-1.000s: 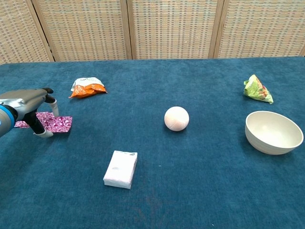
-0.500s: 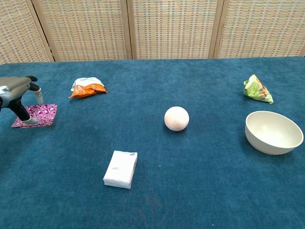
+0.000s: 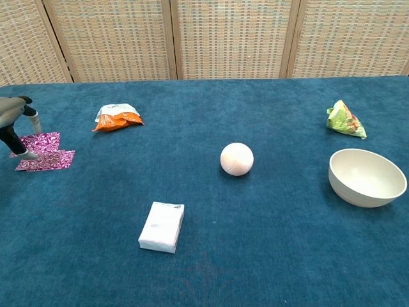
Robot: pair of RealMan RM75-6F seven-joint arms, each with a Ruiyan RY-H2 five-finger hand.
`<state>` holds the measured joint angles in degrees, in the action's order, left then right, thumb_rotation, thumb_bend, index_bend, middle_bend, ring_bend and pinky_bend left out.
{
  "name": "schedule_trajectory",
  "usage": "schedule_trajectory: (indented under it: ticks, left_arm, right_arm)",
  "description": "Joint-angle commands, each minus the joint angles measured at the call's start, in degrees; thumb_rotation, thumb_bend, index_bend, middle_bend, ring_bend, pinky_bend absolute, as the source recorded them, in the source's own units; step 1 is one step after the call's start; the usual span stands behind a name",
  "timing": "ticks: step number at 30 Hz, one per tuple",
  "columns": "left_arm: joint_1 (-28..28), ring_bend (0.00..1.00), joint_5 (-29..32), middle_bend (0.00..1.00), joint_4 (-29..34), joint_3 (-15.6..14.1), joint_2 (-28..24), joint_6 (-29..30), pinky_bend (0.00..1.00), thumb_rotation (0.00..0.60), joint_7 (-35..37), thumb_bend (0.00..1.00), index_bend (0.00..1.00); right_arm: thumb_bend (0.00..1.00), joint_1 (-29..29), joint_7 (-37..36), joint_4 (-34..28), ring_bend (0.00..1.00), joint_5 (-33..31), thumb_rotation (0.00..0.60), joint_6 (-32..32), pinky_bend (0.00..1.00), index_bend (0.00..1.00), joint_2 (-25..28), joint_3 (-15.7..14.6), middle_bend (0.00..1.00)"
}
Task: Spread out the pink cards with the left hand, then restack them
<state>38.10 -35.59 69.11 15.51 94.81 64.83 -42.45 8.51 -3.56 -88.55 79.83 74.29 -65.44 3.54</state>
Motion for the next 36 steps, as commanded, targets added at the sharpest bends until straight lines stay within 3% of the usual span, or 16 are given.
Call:
schedule_trajectory:
  ticks: [1, 16, 29, 36]
  left_arm:
    - [0.3, 0.00, -0.6, 0.00, -1.7, -0.3, 0.5, -0.7, 0.00, 0.600, 0.2, 0.19, 0.49]
    - [0.3, 0.00, -1.7, 0.00, -5.1, -1.2, 2.0, -2.1, 0.00, 0.600, 0.6, 0.17, 0.47]
    - [0.3, 0.00, -3.1, 0.00, -6.0, -0.7, 2.3, -2.1, 0.00, 0.600, 1.4, 0.12, 0.30]
    - [0.1, 0.00, -3.3, 0.00, -5.9, -0.6, 2.4, -2.3, 0.00, 0.600, 1.6, 0.11, 0.29]
  right_arm:
    - [0.13, 0.1, 0.2, 0.0, 0.00, -0.1, 0.600, -0.2, 0.00, 0.09, -0.1, 0.0, 0.00]
    - [0.13, 0.0, 0.6, 0.0, 0.00, -0.6, 0.600, -0.4, 0.00, 0.09, -0.1, 0.1, 0.00]
    - [0.13, 0.0, 0.5, -0.1, 0.00, -0.6, 0.600, -0.2, 0.00, 0.09, -0.1, 0.2, 0.00]
    - [0.13, -0.1, 0.3, -0.1, 0.00, -0.5, 0.600, 0.1, 0.00, 0.09, 0.0, 0.2, 0.00]
